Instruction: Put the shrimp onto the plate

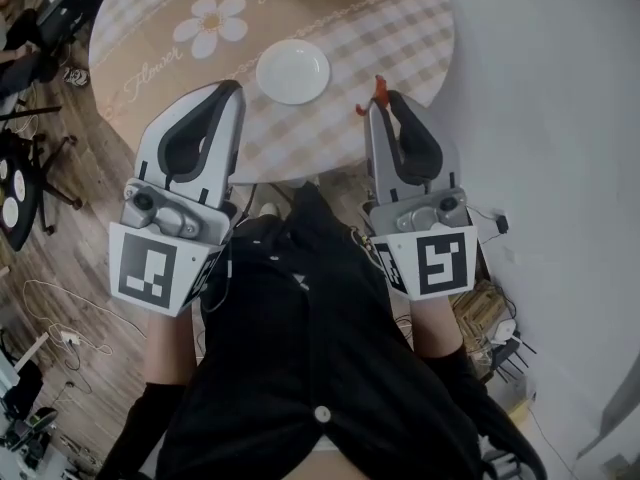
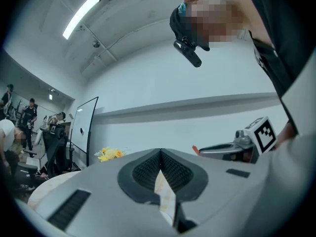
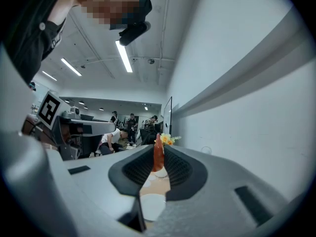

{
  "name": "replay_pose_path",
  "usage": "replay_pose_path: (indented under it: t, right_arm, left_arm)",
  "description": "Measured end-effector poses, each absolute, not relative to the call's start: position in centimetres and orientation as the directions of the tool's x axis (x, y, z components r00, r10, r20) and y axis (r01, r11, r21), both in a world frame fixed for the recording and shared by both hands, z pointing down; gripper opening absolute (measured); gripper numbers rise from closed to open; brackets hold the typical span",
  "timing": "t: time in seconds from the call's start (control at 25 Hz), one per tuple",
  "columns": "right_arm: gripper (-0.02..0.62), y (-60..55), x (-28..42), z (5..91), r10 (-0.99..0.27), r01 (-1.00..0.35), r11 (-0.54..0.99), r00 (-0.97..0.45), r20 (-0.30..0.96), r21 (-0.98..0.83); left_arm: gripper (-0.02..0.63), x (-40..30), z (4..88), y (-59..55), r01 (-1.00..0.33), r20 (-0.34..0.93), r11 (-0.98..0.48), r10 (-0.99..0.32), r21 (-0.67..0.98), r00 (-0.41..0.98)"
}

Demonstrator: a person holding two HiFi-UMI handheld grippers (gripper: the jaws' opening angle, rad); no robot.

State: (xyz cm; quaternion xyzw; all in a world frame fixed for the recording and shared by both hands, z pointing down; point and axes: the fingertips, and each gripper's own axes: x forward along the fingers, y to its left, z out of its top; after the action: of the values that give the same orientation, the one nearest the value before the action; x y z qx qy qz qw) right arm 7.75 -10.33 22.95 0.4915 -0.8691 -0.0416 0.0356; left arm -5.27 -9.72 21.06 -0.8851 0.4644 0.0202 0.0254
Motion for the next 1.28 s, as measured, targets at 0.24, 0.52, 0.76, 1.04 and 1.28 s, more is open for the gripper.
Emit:
replay_pose_path:
  t: [0.24, 0.52, 0.76, 1.04, 1.28]
  right_arm:
    - [0.049, -13.9, 8.3, 23.5, -0.808, -0.803, 0.589, -0.589, 0.027, 0.091]
    - [0.049, -16.6, 8.8, 23.7, -0.746, -0.742, 0.665, -0.666, 0.025, 0.080]
    - [0.049, -17.7, 9.3, 23.9, -0.707, -0.704, 0.707, -0.707, 0.024, 0.067]
    - [0.049, -18.0, 9.8, 24.0, -0.694, -0.693, 0.719, -0.719, 0.019, 0.048]
    - [0.049, -18.4, 8.9, 23.7, -0.687, -0.686, 0.726, -0.726, 0.012, 0.057]
  left_arm:
    - [0.002, -4.4, 21.2, -12.1, -0.865, -0.048, -0.501, -0.864, -0.023, 0.501]
    - [0.002, -4.0, 20.1, -14.3, -0.919, -0.076, -0.395, -0.916, -0.012, 0.395]
    - [0.002, -3.4, 19.4, -15.3, -0.942, -0.084, -0.333, -0.939, -0.028, 0.334]
    - [0.002, -3.0, 18.9, -15.4, -0.950, -0.089, -0.310, -0.946, -0.036, 0.312]
    - [0.002, -3.5, 18.4, -15.8, -0.950, -0.106, -0.310, -0.944, -0.043, 0.313]
